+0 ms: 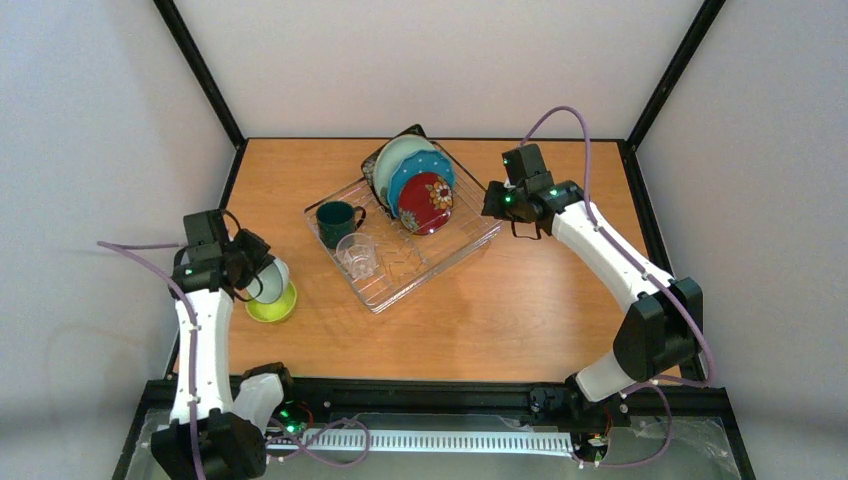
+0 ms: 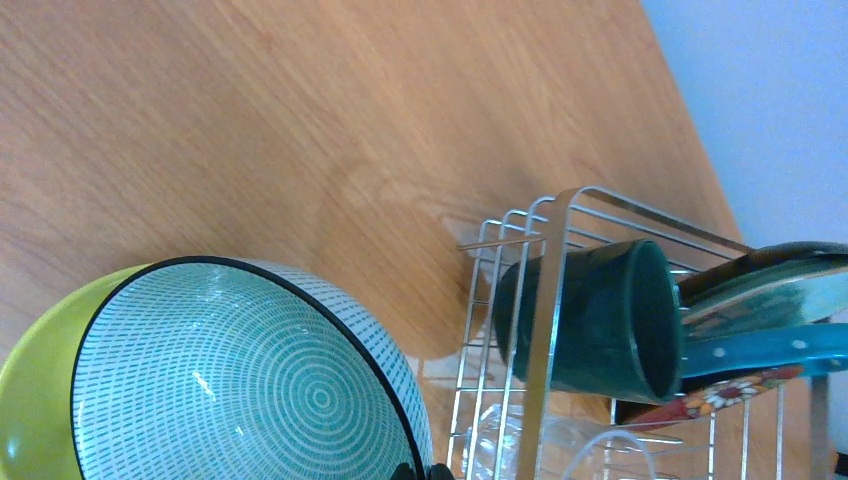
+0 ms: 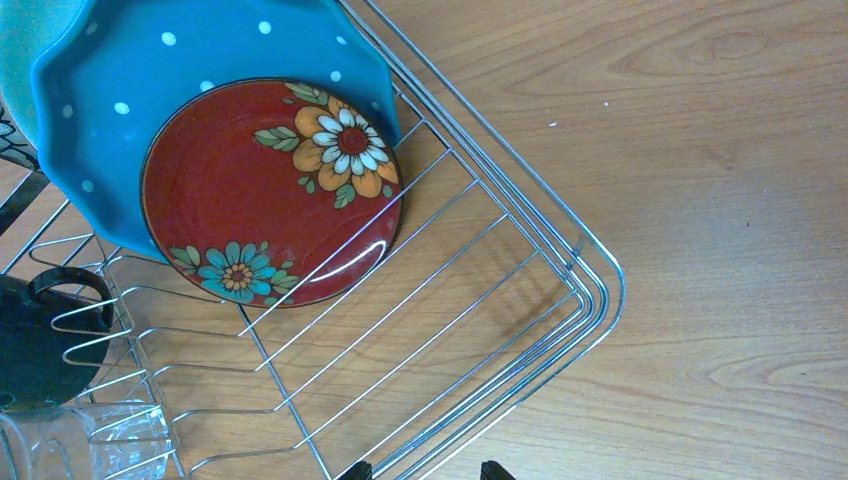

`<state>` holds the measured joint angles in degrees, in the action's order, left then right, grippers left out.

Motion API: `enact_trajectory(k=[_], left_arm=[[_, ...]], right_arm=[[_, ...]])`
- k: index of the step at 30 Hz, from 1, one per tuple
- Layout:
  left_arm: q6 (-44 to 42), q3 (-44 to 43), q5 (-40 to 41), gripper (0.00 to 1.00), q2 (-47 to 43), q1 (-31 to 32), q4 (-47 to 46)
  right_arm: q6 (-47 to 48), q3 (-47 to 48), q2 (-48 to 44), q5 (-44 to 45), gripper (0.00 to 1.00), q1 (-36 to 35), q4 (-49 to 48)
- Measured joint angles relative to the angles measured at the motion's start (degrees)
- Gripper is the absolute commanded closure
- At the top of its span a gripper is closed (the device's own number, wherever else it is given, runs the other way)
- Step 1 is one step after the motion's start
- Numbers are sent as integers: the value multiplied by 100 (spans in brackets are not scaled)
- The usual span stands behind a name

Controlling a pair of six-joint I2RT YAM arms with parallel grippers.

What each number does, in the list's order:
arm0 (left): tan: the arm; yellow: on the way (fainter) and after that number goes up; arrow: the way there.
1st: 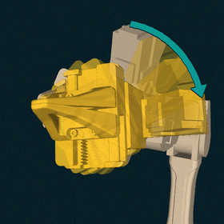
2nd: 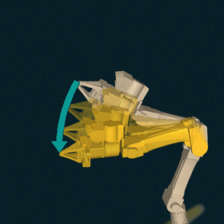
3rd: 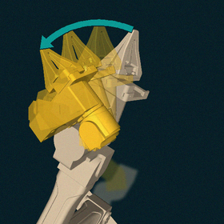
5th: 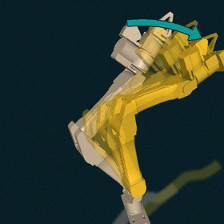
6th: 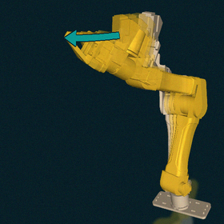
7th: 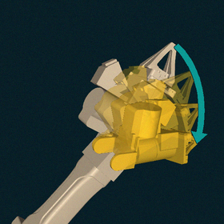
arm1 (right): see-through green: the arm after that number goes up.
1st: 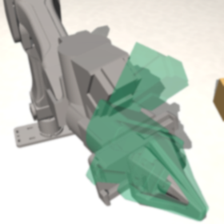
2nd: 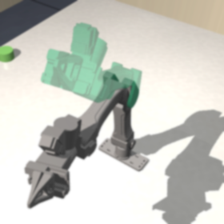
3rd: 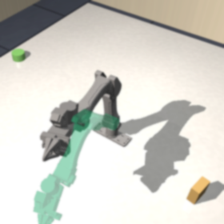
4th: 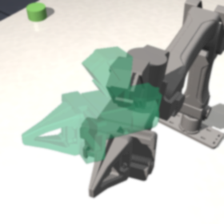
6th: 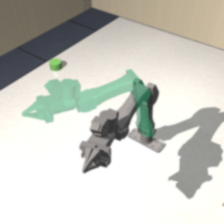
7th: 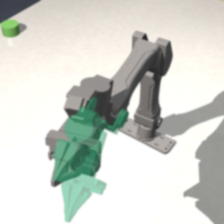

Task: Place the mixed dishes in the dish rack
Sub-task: Place the bowl on the dish rack.

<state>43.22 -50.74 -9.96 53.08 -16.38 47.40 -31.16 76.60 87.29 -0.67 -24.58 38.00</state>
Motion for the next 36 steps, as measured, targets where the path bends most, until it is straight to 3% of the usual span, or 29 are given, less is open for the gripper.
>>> enact_trajectory(k=[8, 19, 27, 36], left_arm=[[-13, -321, -326, 100, -48, 74, -243], [-409, -573, -614, 100, 57, 1019, -903], [-1088, -1602, -446, 100, 942, 2754, -1080], [-2105, -2712, 90, 100, 2057, 4203, -1005]], right_arm=[[-85, 0, 0, 68, 37, -2, -4], [-122, 83, 9, 306, 37, -24, 35], [-122, 247, 9, 466, 37, -26, 125], [-125, 297, 9, 673, 36, -17, 166]])
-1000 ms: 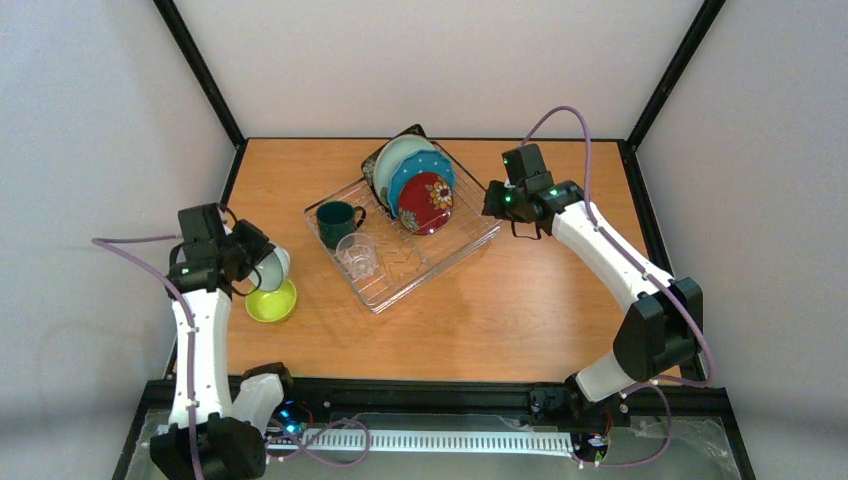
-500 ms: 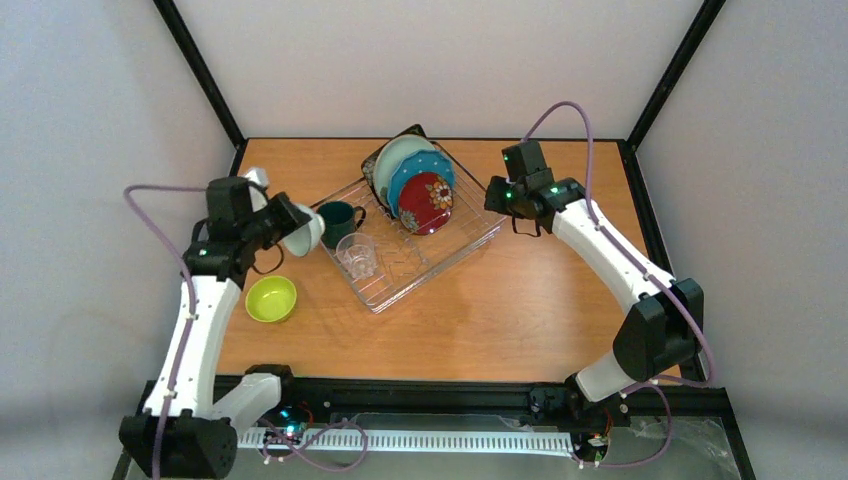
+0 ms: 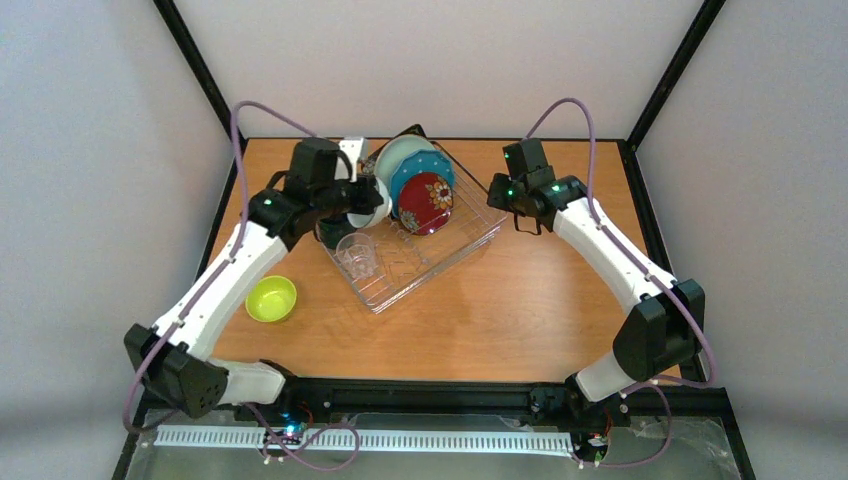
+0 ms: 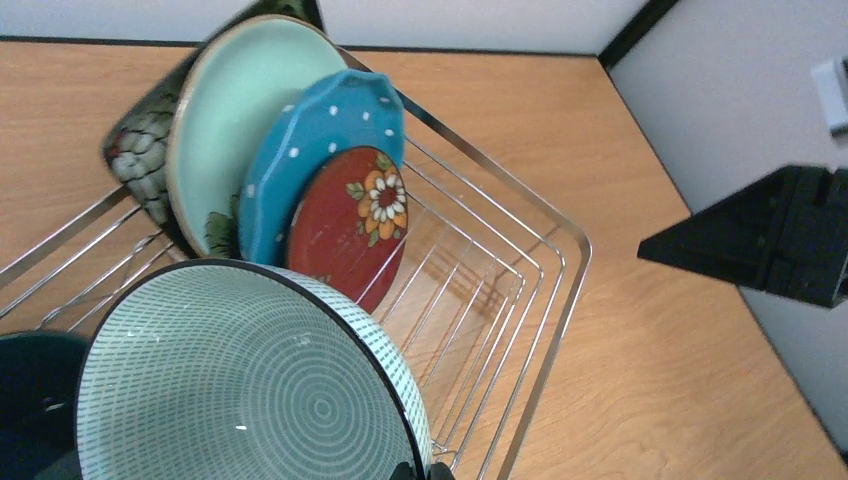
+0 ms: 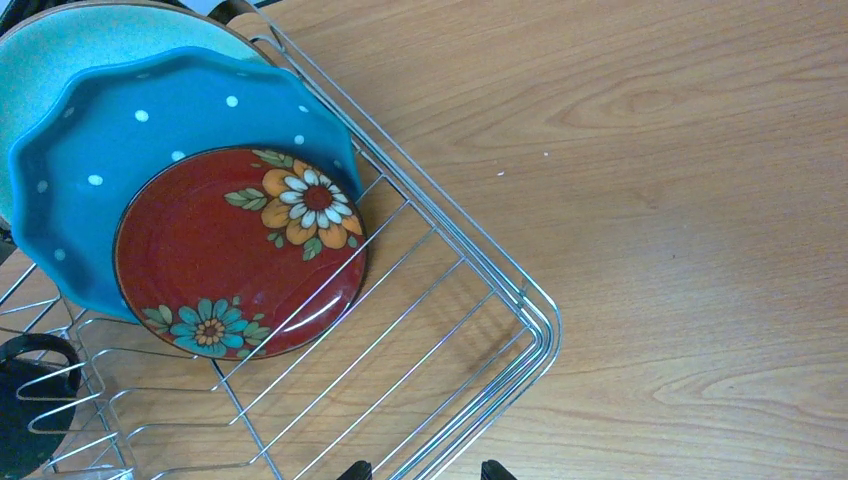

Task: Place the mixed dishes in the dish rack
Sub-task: Place the bowl on the dish rack.

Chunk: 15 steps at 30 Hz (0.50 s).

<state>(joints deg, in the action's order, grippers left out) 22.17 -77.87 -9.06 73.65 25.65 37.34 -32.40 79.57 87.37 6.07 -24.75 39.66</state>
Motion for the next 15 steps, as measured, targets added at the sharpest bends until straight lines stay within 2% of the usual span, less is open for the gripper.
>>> enact_trajectory(k=[4, 10, 15], left_arm=[[-452, -146, 164, 100, 391, 326, 39], [-1019, -260, 369, 100, 824, 599, 201], [-1530, -885, 616, 100, 1467, 916, 422]], right_arm=[[-9, 0, 0, 35, 36, 120, -9], [-63, 0, 0, 57, 36, 710, -186], [-151, 76, 68, -70, 37, 1244, -387]])
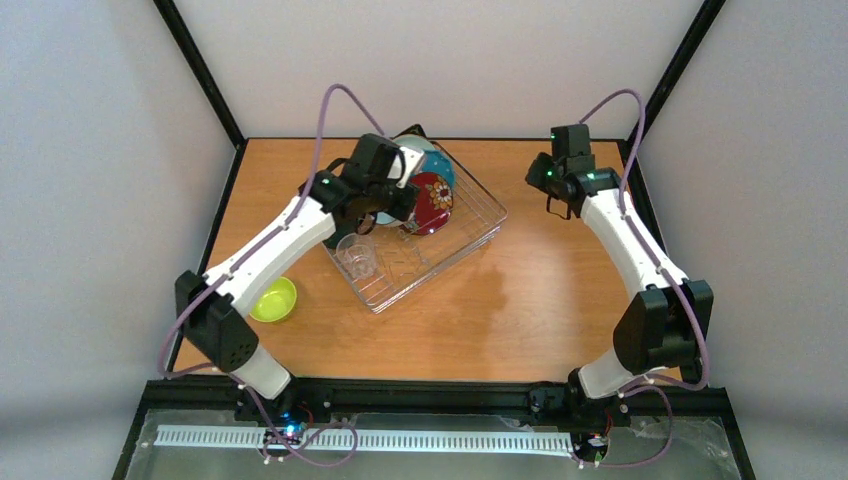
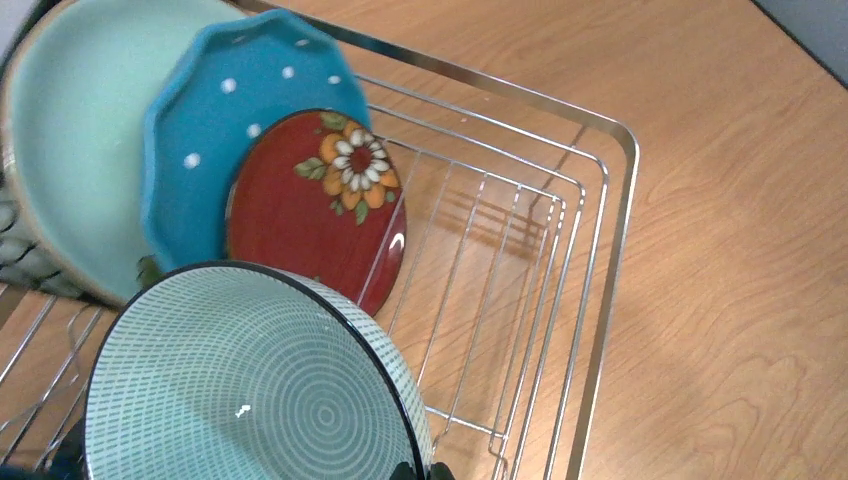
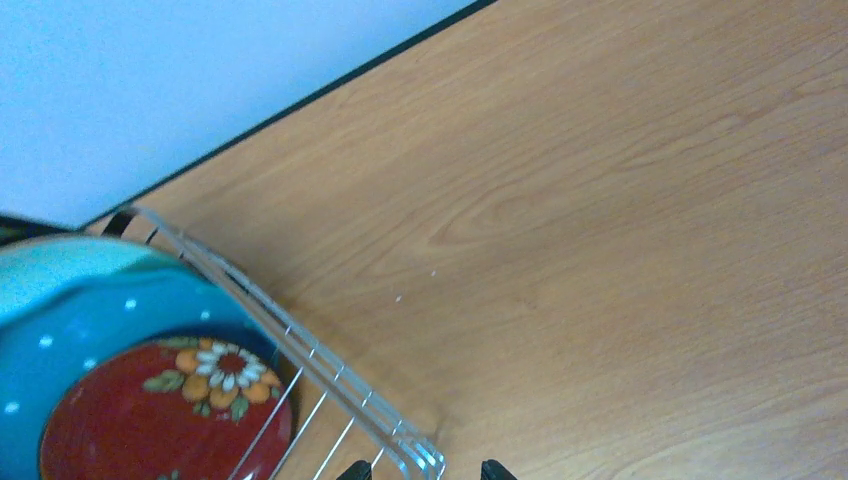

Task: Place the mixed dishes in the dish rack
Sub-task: Place the bowl on the dish rack.

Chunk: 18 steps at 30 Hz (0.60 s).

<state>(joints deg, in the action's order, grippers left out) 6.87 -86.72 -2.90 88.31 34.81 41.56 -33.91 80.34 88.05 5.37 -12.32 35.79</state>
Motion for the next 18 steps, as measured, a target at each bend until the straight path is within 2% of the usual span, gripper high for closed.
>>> enact_trajectory(k=[9, 18], left_arm=[[-756, -918, 361, 100, 1176, 553, 227], [-1237, -975, 787, 100, 1766, 837, 354]], right_arm=[[-177, 114, 297, -201, 37, 509, -337], [-437, 109, 446, -378, 36, 640, -662]])
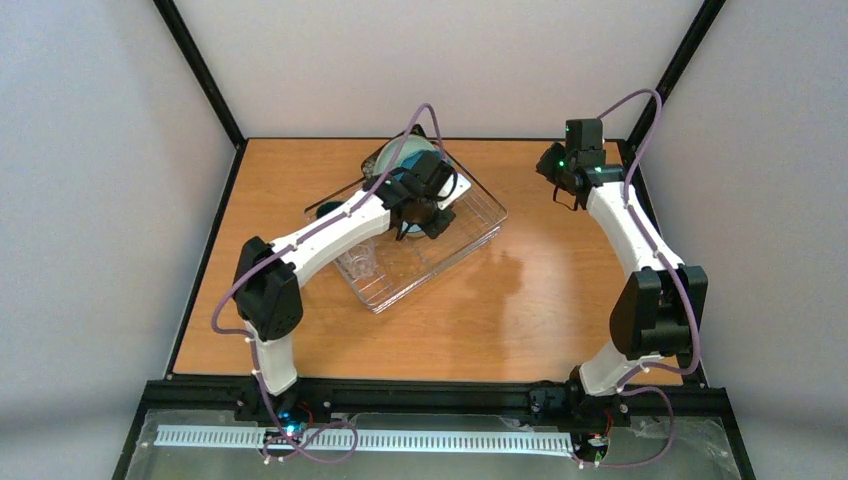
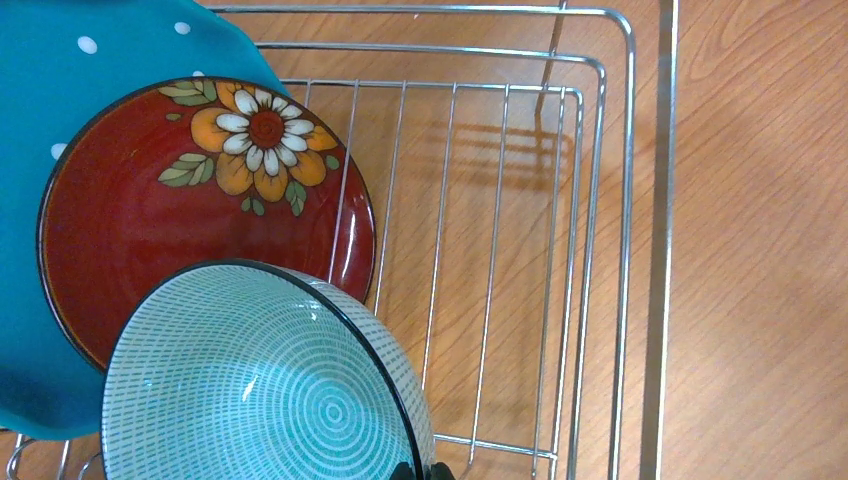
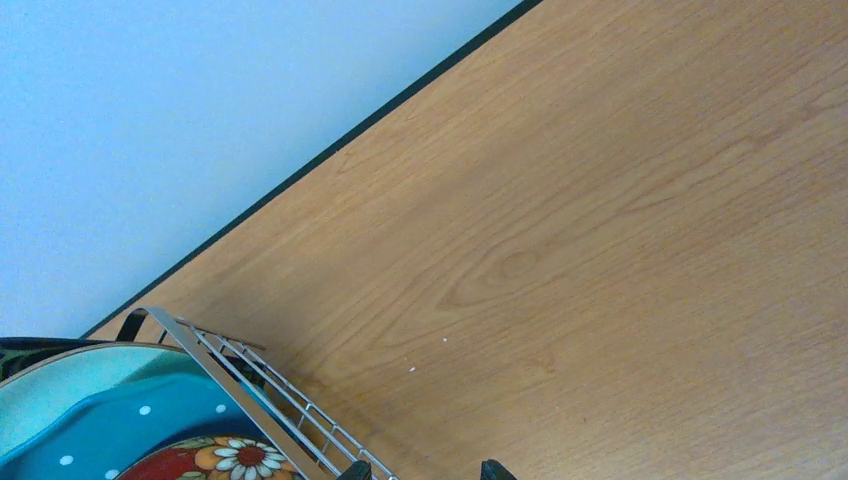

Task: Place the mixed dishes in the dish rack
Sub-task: Place the bowl on the dish rack.

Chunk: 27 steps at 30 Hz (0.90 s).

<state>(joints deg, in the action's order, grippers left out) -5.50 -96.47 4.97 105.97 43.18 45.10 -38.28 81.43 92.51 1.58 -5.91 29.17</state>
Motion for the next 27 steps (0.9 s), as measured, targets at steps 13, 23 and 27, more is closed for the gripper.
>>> enact_trajectory(k=[13, 23, 27], left_arm=[[-387, -114, 350, 100, 638, 267, -122], [-404, -431, 476, 100, 1189, 361, -205], [-400, -422, 612, 100, 1200, 361, -227]], right_arm=[[-151, -15, 243, -76, 36, 48, -264], [-144, -85, 247, -74, 36, 181, -372], [-142, -157, 289, -76, 37, 181, -402]])
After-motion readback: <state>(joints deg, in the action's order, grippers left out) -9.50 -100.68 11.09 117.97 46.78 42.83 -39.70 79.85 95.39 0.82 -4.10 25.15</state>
